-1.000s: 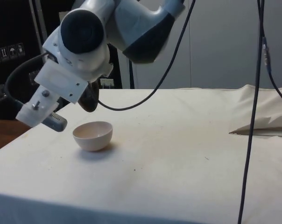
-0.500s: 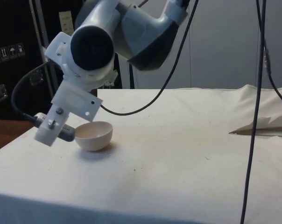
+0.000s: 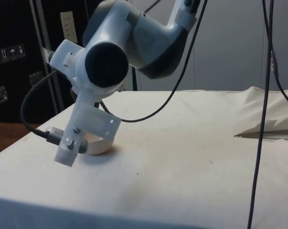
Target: Pour the coffee beans from the cup into the bowl.
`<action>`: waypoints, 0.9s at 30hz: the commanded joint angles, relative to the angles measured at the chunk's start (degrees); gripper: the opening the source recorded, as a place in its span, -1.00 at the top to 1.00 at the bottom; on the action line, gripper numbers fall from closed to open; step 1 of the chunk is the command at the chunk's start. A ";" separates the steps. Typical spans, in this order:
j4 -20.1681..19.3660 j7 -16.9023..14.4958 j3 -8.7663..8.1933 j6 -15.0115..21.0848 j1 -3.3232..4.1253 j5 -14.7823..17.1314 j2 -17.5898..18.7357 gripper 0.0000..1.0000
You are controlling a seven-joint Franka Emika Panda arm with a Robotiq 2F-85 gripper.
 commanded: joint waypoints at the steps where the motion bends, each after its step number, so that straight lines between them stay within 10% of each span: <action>1: -0.29 0.23 -0.06 -0.40 0.23 -0.69 0.06 1.00; 27: -1.20 0.97 1.78 -4.47 0.00 -3.50 1.43 1.00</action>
